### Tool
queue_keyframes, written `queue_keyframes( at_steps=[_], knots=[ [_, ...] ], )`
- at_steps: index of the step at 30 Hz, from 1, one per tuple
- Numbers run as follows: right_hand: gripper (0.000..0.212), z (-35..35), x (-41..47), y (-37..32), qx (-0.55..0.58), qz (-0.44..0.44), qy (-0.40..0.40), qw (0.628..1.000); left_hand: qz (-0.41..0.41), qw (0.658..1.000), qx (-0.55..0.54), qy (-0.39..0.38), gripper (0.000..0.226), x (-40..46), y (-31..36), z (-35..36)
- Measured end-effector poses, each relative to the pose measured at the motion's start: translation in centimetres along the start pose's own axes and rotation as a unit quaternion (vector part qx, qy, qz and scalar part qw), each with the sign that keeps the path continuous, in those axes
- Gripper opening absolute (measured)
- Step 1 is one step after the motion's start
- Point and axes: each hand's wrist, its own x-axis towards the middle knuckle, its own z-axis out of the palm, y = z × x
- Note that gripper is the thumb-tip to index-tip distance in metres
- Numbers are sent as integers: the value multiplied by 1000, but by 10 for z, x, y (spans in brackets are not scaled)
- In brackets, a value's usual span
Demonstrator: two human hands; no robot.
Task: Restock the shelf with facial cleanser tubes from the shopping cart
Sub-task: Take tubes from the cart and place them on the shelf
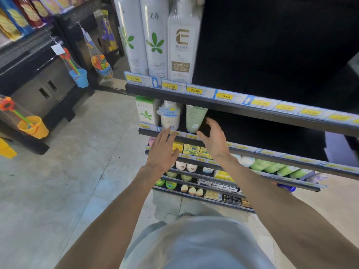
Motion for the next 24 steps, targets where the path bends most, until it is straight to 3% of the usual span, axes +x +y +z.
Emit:
queue_keyframes(
  at_steps=[5, 10, 16, 24],
  knots=[
    [77, -19, -38, 9, -193, -57, 21, 979, 44, 997, 60, 13, 60, -19, 6, -4],
    [83, -42, -101, 24, -283, -14, -3, 959, 93, 991, 97, -25, 61, -49, 27, 11],
    [89, -75, -174, 53, -314, 103, -59, 942, 167, 975, 119, -80, 61, -80, 69, 43],
    [94, -136, -273, 111, -286, 211, -11, 935, 258, 947, 131, -140, 63, -111, 159, 89]
  ],
)
